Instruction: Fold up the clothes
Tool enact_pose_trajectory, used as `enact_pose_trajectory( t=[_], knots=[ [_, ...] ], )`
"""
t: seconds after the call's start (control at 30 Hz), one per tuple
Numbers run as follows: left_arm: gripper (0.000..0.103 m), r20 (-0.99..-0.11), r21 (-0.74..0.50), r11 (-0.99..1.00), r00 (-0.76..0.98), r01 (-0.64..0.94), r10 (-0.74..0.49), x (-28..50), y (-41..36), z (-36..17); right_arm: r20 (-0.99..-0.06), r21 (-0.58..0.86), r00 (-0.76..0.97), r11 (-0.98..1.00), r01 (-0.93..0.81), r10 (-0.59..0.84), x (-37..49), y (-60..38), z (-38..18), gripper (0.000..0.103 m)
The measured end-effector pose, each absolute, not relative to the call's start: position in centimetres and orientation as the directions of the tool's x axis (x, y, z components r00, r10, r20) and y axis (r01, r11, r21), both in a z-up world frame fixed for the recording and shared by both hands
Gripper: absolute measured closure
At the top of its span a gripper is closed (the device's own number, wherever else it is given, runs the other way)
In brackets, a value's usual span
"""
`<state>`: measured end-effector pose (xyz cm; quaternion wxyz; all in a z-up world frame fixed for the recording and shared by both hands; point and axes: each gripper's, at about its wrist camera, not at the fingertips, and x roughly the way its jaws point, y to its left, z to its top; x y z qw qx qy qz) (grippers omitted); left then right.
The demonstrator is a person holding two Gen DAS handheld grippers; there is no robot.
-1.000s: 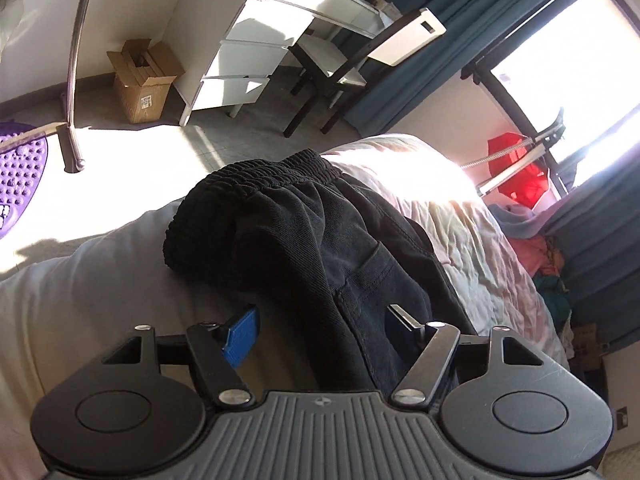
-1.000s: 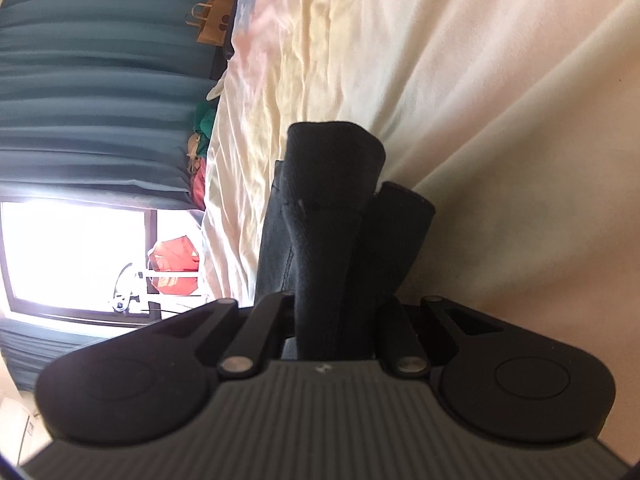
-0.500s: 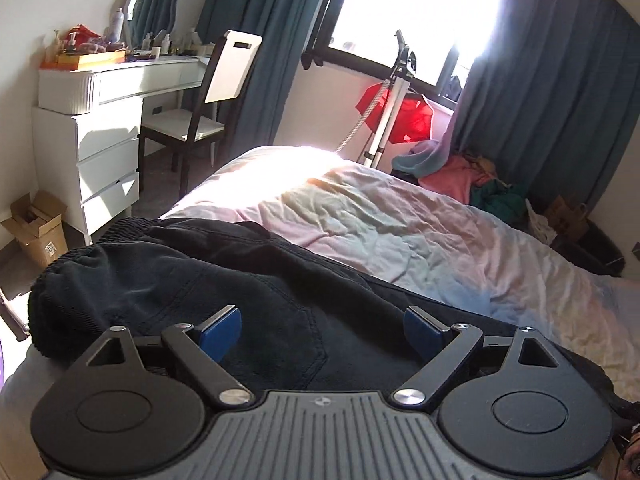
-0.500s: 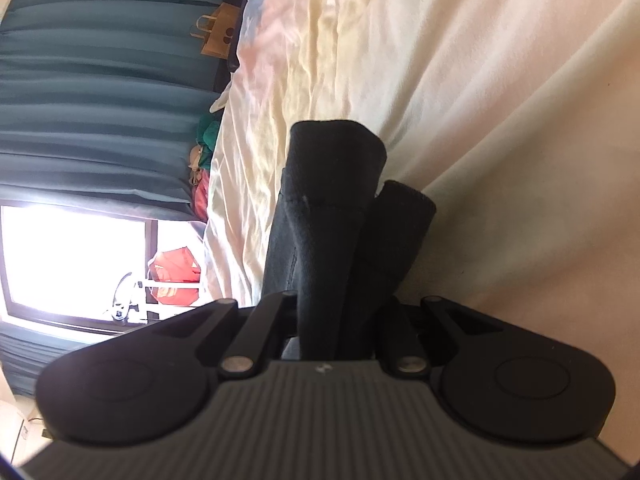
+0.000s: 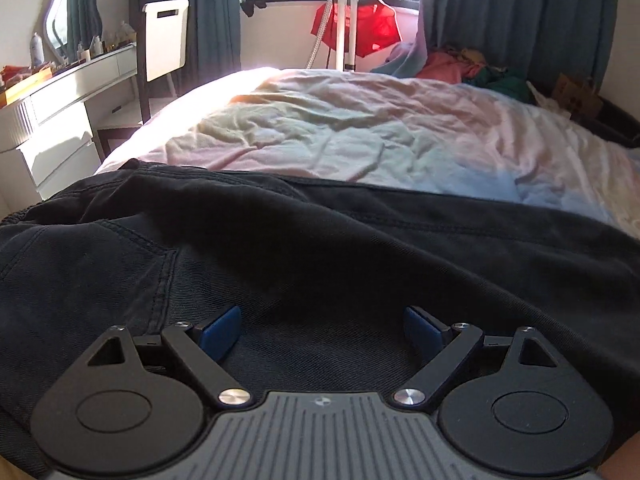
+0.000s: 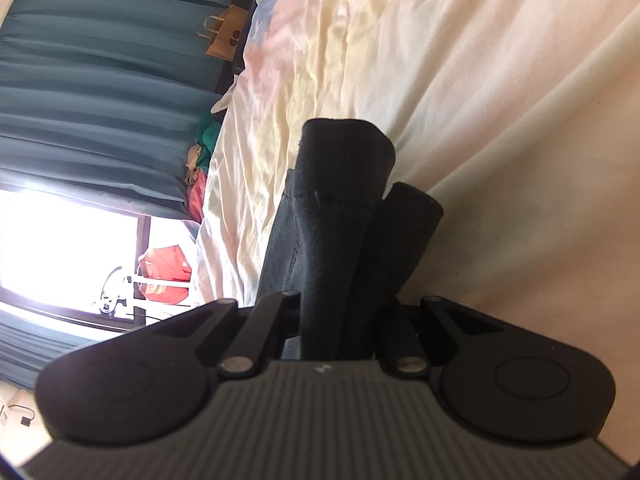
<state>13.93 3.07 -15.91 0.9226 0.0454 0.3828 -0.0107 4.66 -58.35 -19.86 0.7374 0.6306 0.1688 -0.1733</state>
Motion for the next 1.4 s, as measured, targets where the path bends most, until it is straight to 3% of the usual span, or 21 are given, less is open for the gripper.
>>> enact_pose_trajectory(
  t=[0.27,0.4,0.53,0.87,1.2,1.4],
  knots=[
    [0.005,-0.674,0.194,0.98,0.733,0.054,0.093,13.2,1.8,-17.8,-0.479,0.848,0.875,0.22,0.483,-0.075,5.7,-58.0,-19.2,0.092],
    [0.001,-0.66,0.239,0.97,0.74,0.044,0.129,13.0,1.3,-18.2,-0.549,0.773,0.83,0.319,0.548,-0.097,6.8,-57.7,-19.2,0.092],
    [0.001,-0.66,0.229,0.972,0.741,0.047,0.12,13.2,1.5,-18.3,-0.563,0.763,0.818,0.305,0.57,-0.119,7.0,-57.5,-19.0,0.092],
    [0.0,-0.67,0.197,0.977,0.739,0.079,0.075,13.2,2.1,-17.6,-0.595,0.576,0.766,0.535,0.618,-0.244,9.3,-54.6,-12.9,0.092],
    [0.001,-0.694,0.028,0.994,0.718,0.105,-0.056,13.7,5.3,-15.3,-0.429,0.466,0.847,0.725,0.507,-0.316,10.8,-46.9,-3.5,0.092],
    [0.001,-0.652,-0.09,0.995,0.753,0.041,-0.09,13.0,9.0,-12.6,-0.322,0.248,0.918,0.915,0.318,-0.232,11.5,-37.2,1.7,0.092]
  ],
)
